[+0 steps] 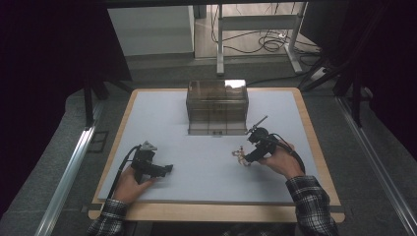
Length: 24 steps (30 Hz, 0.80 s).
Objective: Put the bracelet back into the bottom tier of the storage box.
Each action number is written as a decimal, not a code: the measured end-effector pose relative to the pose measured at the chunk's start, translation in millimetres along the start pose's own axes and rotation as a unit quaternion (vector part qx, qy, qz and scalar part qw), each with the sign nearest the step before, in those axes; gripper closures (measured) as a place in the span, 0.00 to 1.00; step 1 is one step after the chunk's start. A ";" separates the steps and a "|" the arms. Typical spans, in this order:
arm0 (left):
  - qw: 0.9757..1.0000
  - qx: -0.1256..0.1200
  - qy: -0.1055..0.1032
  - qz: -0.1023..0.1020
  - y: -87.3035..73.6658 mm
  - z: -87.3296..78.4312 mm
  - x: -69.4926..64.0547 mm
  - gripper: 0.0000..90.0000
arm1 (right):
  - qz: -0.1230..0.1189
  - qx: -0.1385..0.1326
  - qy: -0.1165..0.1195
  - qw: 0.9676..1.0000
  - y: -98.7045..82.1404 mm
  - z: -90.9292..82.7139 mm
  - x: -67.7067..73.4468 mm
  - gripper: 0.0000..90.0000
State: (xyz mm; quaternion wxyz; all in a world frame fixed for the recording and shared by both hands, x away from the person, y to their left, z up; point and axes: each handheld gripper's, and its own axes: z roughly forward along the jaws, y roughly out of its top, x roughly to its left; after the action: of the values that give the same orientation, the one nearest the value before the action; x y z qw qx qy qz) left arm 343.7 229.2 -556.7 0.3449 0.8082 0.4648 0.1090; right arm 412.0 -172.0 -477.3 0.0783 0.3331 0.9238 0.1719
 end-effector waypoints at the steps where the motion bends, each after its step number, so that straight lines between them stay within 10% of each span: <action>1: 1.000 0.000 0.000 0.000 0.0 0.0 0.0 0.00 | -0.001 0.002 0.001 1.000 1.6 0.7 1.2 0.33; 19: 1.000 0.000 0.000 0.000 0.0 0.0 0.0 0.00 | -0.022 0.035 0.012 0.999 22.2 30.5 15.0 0.33; 24: 1.000 0.000 0.000 0.000 0.0 0.0 0.0 0.00 | -0.032 0.050 0.002 0.998 24.5 31.7 17.6 0.53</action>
State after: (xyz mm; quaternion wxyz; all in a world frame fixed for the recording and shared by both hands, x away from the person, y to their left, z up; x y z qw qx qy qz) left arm 343.7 229.2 -556.7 0.3448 0.8083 0.4647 0.1090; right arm 421.2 -134.7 -498.2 0.0648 0.3068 0.9415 0.1238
